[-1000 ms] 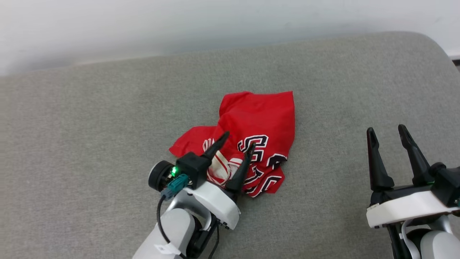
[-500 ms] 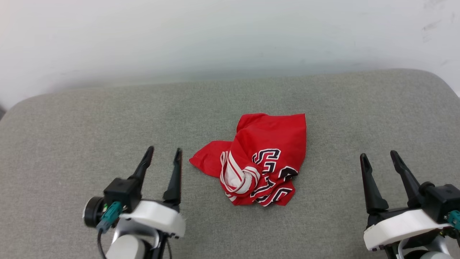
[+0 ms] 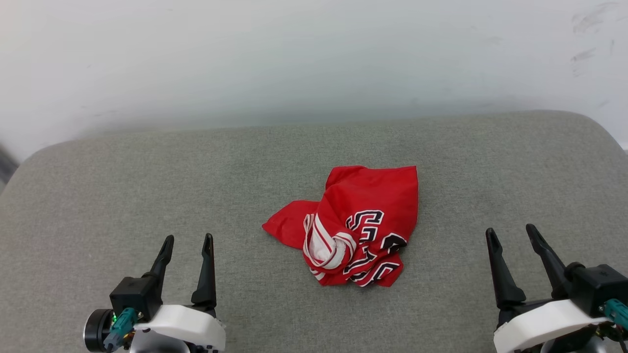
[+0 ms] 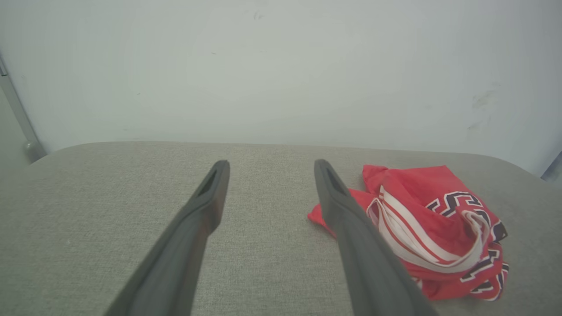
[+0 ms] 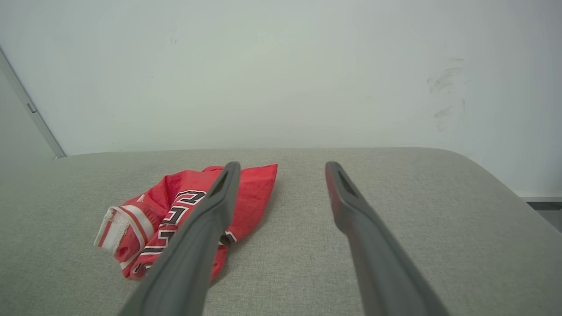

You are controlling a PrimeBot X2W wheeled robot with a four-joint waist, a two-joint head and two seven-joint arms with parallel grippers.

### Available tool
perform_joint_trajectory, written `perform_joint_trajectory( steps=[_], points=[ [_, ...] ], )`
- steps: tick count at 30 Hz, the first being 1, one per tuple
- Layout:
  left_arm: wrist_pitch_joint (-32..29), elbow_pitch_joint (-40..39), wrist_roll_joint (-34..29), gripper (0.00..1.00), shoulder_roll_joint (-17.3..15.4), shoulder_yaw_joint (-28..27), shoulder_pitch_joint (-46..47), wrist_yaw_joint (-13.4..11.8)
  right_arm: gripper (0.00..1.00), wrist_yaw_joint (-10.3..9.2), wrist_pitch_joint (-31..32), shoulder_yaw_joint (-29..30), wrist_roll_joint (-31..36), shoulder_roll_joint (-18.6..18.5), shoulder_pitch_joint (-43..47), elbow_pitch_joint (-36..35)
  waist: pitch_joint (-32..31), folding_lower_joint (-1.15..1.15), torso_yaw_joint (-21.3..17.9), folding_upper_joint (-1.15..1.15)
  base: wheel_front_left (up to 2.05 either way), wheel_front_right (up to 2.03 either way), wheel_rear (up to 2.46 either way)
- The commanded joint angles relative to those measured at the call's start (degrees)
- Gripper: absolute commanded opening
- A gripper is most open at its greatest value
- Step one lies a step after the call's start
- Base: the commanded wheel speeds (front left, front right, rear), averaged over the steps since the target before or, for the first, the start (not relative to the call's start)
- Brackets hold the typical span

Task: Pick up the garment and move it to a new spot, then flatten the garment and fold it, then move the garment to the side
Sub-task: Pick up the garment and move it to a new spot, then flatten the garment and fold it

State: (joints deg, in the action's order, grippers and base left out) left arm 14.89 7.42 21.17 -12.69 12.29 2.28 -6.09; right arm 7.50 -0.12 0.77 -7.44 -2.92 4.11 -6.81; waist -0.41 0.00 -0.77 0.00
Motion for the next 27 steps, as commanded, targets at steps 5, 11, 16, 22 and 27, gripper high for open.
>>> perform_joint_trajectory(
  steps=[5,11,16,22,27],
  points=[
    [0.39,-0.72,0.19,1.0,0.2,-0.24,-0.91,-0.14,1.0,-0.02,0.22,-0.03,-0.03,0.07,0.44,-0.54,0.11,0.0,-0.17,0.0,0.0,0.0,0.0],
    [0.39,-0.29,0.33,1.0,0.07,-0.25,-0.6,-0.2,1.0,-0.02,0.29,0.0,0.0,0.07,0.04,-0.65,0.28,0.0,-0.14,0.0,0.0,0.0,0.0],
    [0.41,-0.57,0.29,1.0,0.15,-0.27,0.02,-0.36,1.0,-0.02,2.47,0.96,-2.74,0.08,-0.05,0.63,0.82,0.0,0.08,0.0,0.0,0.0,0.0],
    [0.36,-2.06,-0.3,1.0,0.38,-0.24,1.69,-0.5,1.0,-0.01,9.98,-1.2,-3.44,-0.04,-4.5,3.05,3.34,0.0,0.65,0.0,0.0,0.0,0.0],
    [0.37,-3.34,-0.69,1.0,0.62,-0.2,3.37,-0.23,1.0,-0.02,17.61,-7.28,-5.87,-3.05,-10.85,5.44,6.33,0.0,1.6,0.0,0.0,0.0,0.0]
  ],
)
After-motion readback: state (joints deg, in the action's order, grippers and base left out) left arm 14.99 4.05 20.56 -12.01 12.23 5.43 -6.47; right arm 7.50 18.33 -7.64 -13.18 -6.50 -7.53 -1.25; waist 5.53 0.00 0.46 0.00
